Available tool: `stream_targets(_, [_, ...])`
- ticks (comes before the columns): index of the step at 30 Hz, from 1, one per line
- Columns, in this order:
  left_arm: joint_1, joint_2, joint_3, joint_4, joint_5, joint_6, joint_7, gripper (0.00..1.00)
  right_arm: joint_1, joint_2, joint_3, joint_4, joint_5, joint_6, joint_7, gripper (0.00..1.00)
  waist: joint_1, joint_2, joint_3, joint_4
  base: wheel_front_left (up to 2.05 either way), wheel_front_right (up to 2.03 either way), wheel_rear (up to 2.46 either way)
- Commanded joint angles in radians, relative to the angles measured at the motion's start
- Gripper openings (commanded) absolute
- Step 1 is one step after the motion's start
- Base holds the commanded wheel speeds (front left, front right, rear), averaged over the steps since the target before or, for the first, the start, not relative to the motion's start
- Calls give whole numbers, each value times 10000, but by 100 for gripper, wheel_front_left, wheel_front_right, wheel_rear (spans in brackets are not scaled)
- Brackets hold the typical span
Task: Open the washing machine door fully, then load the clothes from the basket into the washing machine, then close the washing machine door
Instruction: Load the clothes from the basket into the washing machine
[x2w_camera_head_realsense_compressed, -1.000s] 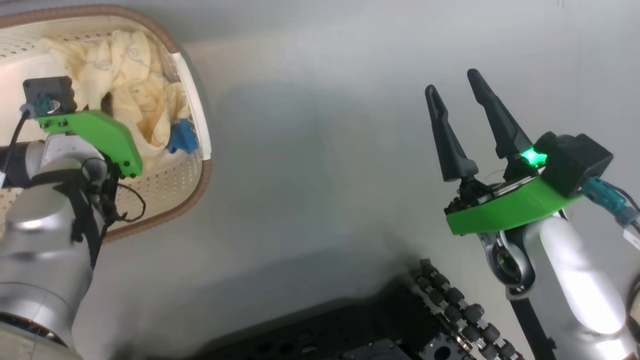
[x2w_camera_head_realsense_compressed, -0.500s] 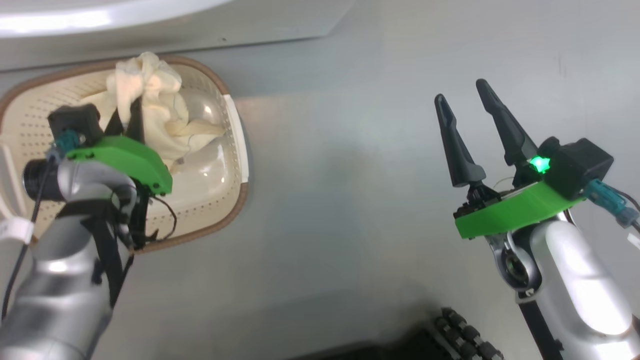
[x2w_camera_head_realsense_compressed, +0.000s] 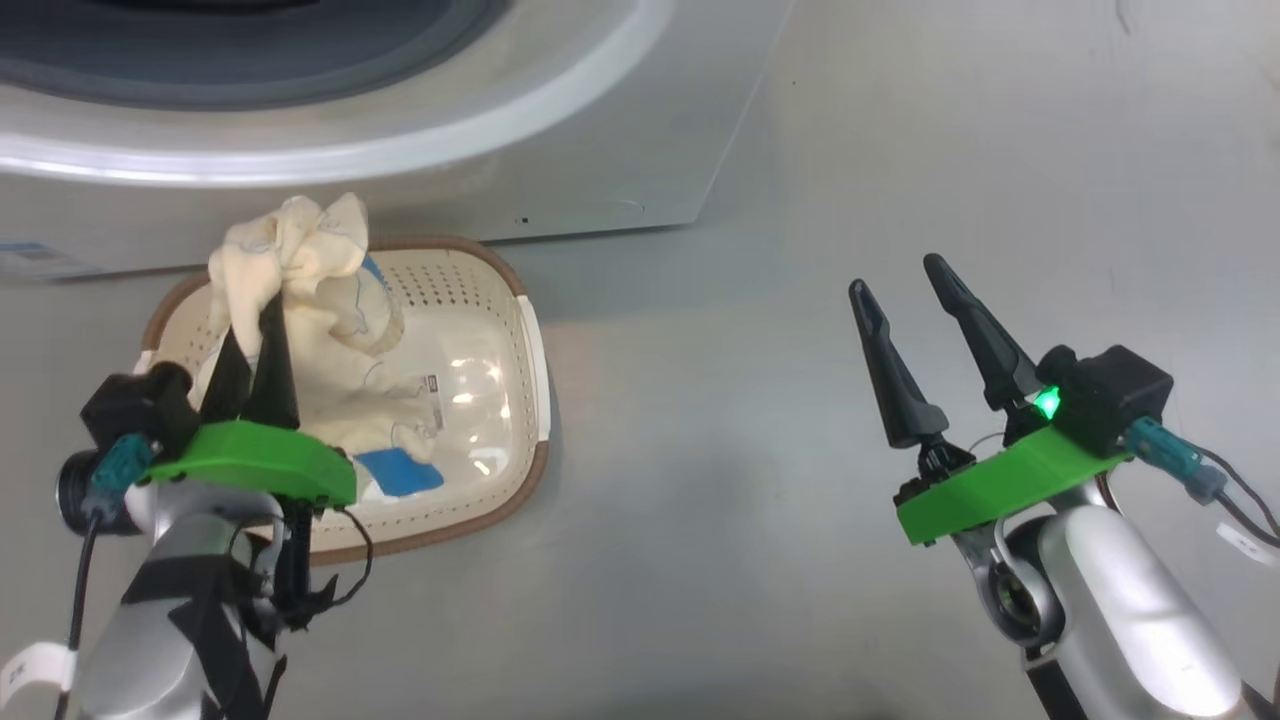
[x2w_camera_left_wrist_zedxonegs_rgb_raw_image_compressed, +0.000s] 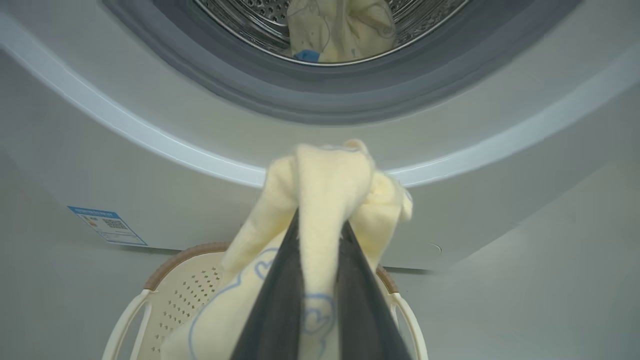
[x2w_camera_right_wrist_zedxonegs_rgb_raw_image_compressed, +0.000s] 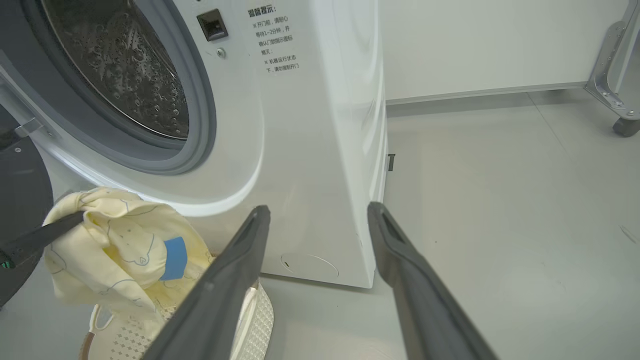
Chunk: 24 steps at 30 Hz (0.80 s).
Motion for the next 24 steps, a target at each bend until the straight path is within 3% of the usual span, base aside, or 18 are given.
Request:
stream_targets(1, [383, 179, 619, -604, 196, 0, -140, 0, 247, -121, 190, -231, 89, -29, -95, 100, 1, -1, -572, 135, 0, 0, 0])
stream_targets(11, [1858, -96, 1745, -2656, 1239, 87, -141, 0, 695, -248, 174, -160, 145, -29, -95, 100, 1, -1, -1898, 186, 0, 0, 0])
stream_targets(24, [3543, -289, 2134, -3988, 1629, 360, -141, 0, 1438, -359, 172, -28, 258, -29, -95, 100, 1, -1, -3550, 258, 0, 0, 0])
